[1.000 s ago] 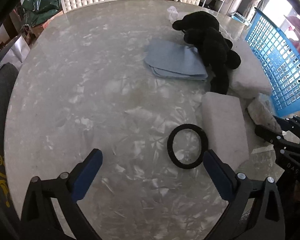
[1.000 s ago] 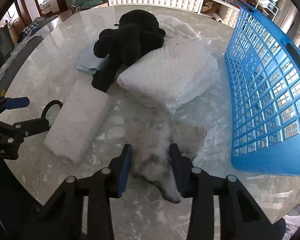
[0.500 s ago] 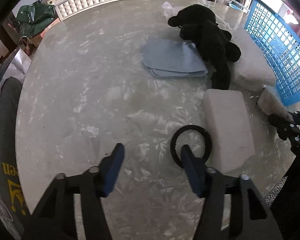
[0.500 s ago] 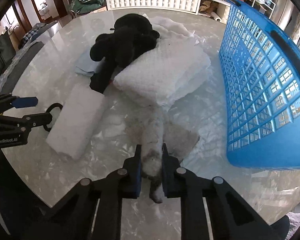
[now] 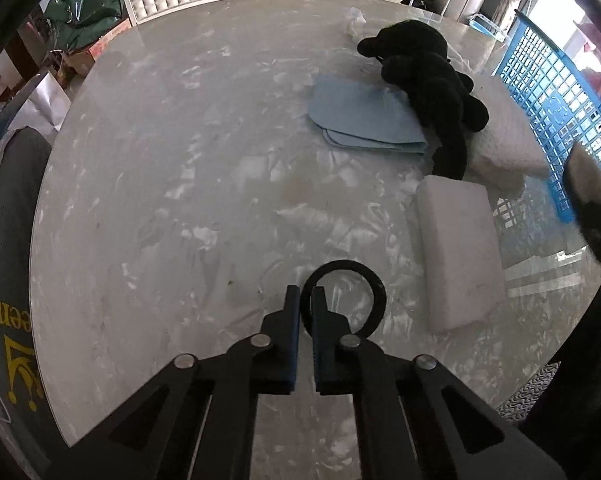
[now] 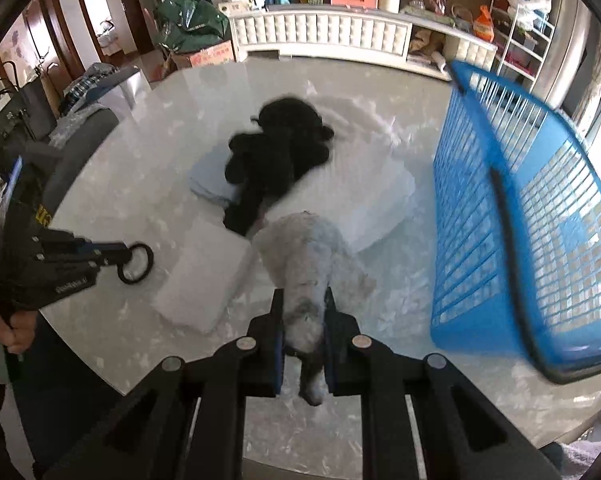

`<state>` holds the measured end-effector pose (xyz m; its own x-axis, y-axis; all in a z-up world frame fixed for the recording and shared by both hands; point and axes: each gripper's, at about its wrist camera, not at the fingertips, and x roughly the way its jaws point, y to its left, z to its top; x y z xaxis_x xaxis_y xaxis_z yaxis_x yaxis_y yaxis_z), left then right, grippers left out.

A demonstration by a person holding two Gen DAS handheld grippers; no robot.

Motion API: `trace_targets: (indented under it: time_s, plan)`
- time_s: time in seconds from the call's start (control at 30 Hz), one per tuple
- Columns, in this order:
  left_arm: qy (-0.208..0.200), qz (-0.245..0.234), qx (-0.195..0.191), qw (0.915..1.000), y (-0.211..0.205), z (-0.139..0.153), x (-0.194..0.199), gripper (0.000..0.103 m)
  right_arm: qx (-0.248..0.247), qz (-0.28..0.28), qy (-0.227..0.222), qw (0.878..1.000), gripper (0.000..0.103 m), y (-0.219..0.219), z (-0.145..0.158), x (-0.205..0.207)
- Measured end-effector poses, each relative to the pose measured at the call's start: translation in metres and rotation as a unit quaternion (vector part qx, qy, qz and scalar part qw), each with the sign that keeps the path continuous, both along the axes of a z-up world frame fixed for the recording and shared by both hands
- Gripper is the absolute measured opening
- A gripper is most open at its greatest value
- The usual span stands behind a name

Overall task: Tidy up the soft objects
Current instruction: 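Carry the grey felt pad into the basket with the right gripper while the left gripper grasps the black ring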

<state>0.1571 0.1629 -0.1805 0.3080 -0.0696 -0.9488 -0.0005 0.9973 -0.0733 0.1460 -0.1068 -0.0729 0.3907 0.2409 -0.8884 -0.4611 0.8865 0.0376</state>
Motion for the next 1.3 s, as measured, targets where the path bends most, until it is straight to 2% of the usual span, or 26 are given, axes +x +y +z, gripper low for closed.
trace_targets:
  time_s: [0.17, 0.37, 0.53, 0.67, 0.87, 0.93, 1.2, 1.3]
  plan:
    - [-0.003, 0.003, 0.006, 1.0, 0.004, 0.003, -0.005, 0.004, 0.015, 0.006, -0.023, 1.0, 0.014, -0.002, 0.04, 0.008]
    - [-0.004, 0.004, 0.011, 0.9999, -0.001, 0.001, -0.004, 0.004, 0.021, -0.005, -0.076, 0.997, 0.014, -0.02, 0.096, 0.021]
    - [-0.003, 0.003, 0.015, 0.9999, -0.006, -0.003, -0.002, 0.004, -0.006, -0.025, -0.104, 0.994, 0.014, -0.043, 0.109, 0.037]
    - [-0.002, 0.002, 0.016, 0.9999, -0.008, -0.004, -0.002, 0.004, -0.036, -0.047, -0.094, 0.994, 0.014, -0.063, 0.095, 0.057]
    - [0.001, 0.0, 0.004, 1.0, -0.002, -0.003, -0.001, 0.004, -0.061, -0.079, -0.019, 0.995, 0.014, -0.09, 0.053, 0.091]
    - [0.002, 0.0, -0.002, 1.0, 0.0, -0.004, 0.0, 0.004, -0.06, -0.094, -0.002, 0.994, 0.014, -0.09, 0.042, 0.099]
    - [0.008, -0.003, -0.01, 0.9999, 0.007, -0.004, 0.004, 0.004, -0.094, -0.097, 0.045, 0.99, 0.015, -0.086, 0.009, 0.125]
    - [0.01, -0.002, -0.011, 0.9999, 0.008, -0.004, 0.006, 0.004, -0.097, -0.095, 0.057, 0.989, 0.019, -0.083, 0.003, 0.126]
